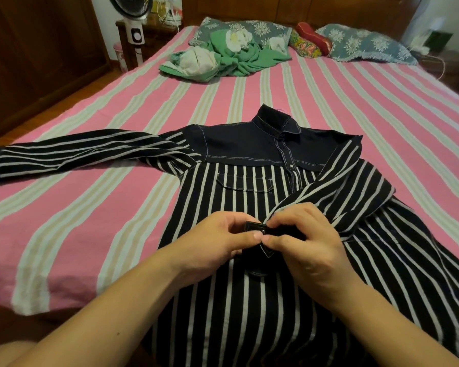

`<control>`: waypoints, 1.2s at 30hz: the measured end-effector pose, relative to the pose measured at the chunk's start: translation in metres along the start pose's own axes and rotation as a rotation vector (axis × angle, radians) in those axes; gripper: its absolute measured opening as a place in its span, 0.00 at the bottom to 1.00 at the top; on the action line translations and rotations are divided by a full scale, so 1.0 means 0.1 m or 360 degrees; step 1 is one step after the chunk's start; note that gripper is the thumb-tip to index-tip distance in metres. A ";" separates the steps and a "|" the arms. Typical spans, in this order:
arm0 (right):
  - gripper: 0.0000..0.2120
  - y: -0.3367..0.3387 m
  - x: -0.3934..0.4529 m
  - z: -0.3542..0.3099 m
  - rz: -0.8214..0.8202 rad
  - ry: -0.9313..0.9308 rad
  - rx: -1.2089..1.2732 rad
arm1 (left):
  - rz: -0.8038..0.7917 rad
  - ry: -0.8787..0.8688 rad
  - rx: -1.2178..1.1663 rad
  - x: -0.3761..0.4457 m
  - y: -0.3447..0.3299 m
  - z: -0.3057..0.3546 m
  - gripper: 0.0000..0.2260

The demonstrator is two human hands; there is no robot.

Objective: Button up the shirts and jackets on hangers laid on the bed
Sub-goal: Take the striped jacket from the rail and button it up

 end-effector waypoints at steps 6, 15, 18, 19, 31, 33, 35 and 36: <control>0.11 0.00 -0.06 0.04 -0.0252 -0.0229 0.0308 | 0.0109 -0.0164 0.0565 -0.04 -0.02 0.08 0.04; 0.17 -0.01 -0.01 0.00 -0.0110 -0.0765 0.0427 | 0.0521 -0.1136 0.1540 -0.11 -0.04 0.06 0.05; 0.14 -0.03 -0.03 0.00 -0.0040 -0.0853 0.0410 | 0.0625 -0.1349 0.1736 -0.11 -0.09 0.00 0.03; 0.14 -0.05 -0.04 0.00 -0.0029 -0.0878 0.0382 | 0.0673 -0.1394 0.1784 -0.11 -0.11 -0.03 0.03; 0.07 -0.12 -0.12 -0.06 0.0006 -0.0562 0.0034 | 0.0678 -0.1371 0.1677 -0.13 -0.15 -0.11 0.08; 0.08 -0.10 -0.10 -0.05 0.0004 -0.0584 0.0049 | 0.0586 -0.1244 0.1611 -0.15 -0.10 -0.12 0.12; 0.11 -0.08 -0.07 -0.08 -0.0177 -0.0511 0.0074 | 0.0614 -0.1190 0.1655 -0.18 -0.04 -0.11 0.10; 0.14 -0.07 -0.04 -0.10 -0.0289 -0.0450 0.0089 | 0.0624 -0.1208 0.1708 -0.19 -0.01 -0.10 0.08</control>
Point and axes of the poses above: each hand's wrist, its own x-axis towards the middle knuckle, its own y-axis out of the back of the hand, z = x × y, the point moved 2 cm from there along x, towards the middle knuckle, and after that the axes turned 4 degrees about y, right-handed, at the moved point
